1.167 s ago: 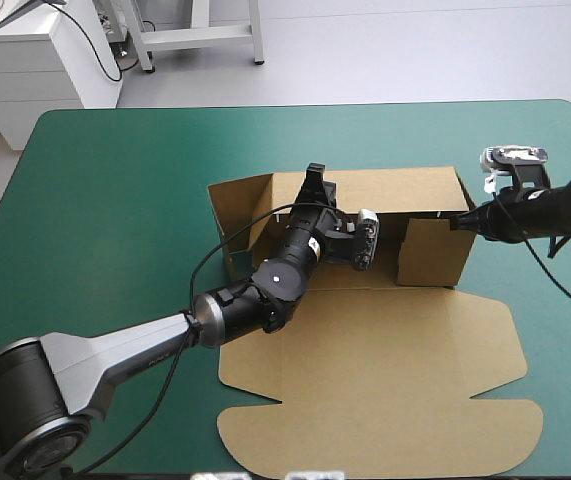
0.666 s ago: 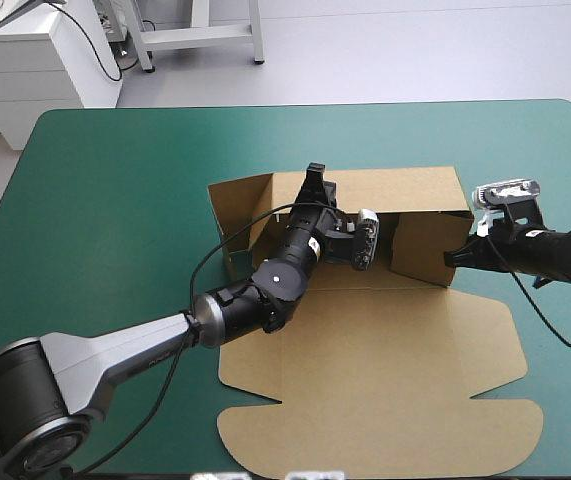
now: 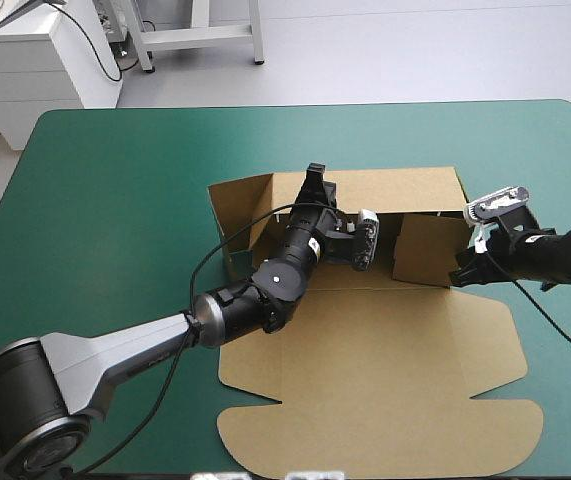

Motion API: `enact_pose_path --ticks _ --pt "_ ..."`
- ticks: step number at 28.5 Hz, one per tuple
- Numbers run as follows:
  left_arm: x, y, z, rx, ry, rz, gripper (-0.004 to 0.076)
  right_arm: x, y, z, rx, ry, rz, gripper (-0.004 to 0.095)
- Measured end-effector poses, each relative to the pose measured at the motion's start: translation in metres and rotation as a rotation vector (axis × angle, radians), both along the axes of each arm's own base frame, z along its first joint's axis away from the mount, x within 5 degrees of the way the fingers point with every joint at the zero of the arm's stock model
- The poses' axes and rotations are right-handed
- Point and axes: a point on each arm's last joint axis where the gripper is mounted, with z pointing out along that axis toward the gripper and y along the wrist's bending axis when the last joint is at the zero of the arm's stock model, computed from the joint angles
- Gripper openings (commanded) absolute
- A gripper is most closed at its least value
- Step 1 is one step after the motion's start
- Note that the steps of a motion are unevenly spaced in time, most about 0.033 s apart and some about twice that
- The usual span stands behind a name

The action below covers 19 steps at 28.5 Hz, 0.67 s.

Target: Fold the box

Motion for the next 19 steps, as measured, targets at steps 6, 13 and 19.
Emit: enact_pose_path --ticks 6,13,19 --pt "0.000 0.000 0.000 0.000 0.000 -0.003 -0.0008 0.002 0.005 0.003 0.047 -0.040 0.031 0.0416" --pt "0.000 0.000 0.000 0.001 -0.001 -0.003 -0.0008 0.021 0.010 -0.012 0.118 -0.070 0.099 0.0101" --pt "0.000 0.000 0.000 -0.001 0.000 0.001 -0.0008 0.029 0.008 -0.014 0.166 -0.093 0.045 0.0000"
